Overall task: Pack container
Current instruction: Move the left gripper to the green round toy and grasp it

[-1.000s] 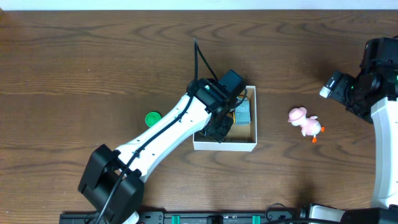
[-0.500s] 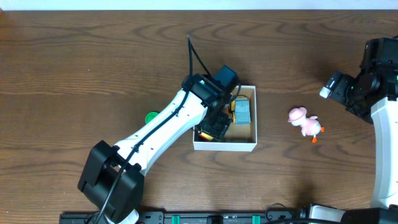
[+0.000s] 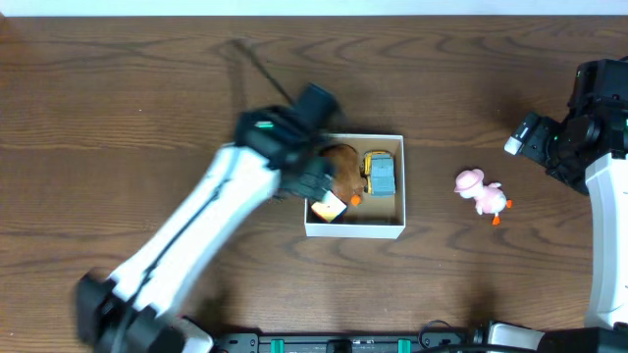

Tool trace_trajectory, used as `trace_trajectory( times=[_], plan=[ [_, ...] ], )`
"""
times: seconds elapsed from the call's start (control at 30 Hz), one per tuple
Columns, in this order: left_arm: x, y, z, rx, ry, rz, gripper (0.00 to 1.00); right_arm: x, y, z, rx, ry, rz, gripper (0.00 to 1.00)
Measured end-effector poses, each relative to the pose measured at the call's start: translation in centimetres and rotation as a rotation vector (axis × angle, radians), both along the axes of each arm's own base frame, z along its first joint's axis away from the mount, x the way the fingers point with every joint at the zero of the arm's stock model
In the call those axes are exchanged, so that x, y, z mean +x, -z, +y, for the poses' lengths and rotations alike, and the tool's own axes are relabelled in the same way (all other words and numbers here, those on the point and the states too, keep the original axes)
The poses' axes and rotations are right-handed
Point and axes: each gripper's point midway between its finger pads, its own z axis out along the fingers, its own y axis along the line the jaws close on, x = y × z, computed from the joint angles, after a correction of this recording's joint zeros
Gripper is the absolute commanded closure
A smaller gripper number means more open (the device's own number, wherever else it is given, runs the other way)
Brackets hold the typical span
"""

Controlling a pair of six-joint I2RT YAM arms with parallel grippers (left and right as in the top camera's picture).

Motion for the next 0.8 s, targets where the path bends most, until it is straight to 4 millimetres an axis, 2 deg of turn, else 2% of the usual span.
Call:
trace_trajectory(
  times=[0.07, 0.13, 0.2, 0.27, 0.4, 0.57, 0.67, 0.8],
  plan=[
    [1.2, -1.9, 3.1, -0.022, -0.12, -0.057, 0.02, 0.0, 0.0, 0.0, 0.0, 0.0, 0.0, 0.01],
    [2.3, -2.5, 6.0, -0.036, -0.233, -0.08, 0.02, 0.0, 0.0, 0.0, 0.0, 0.0, 0.0, 0.01],
    [3.6, -2.1, 8.6, -0.055, -0.338, -0.078, 0.02, 0.0, 0.0, 0.0, 0.0, 0.0, 0.0, 0.01],
    [4.7, -0.8, 10.2, -0.074, -0.405, -0.053, 0.02, 0.0, 0.0, 0.0, 0.0, 0.0, 0.0, 0.01],
    [5.6, 3.5, 11.9, -0.069, -0.474, 0.051, 0.02, 0.0, 0.0, 0.0, 0.0, 0.0, 0.0, 0.01],
    [5.7, 9.3, 12.1, -0.038, -0.493, 0.201, 0.02, 0.0, 0.0, 0.0, 0.0, 0.0, 0.0, 0.01],
    [5.4, 11.8, 11.9, -0.019, -0.493, 0.273, 0.02, 0.0, 0.0, 0.0, 0.0, 0.0, 0.0, 0.01],
    [4.9, 14.0, 11.9, -0.003, -0.494, 0.338, 0.02, 0.0, 0.0, 0.0, -0.001, 0.0, -0.001, 0.01]
  ],
)
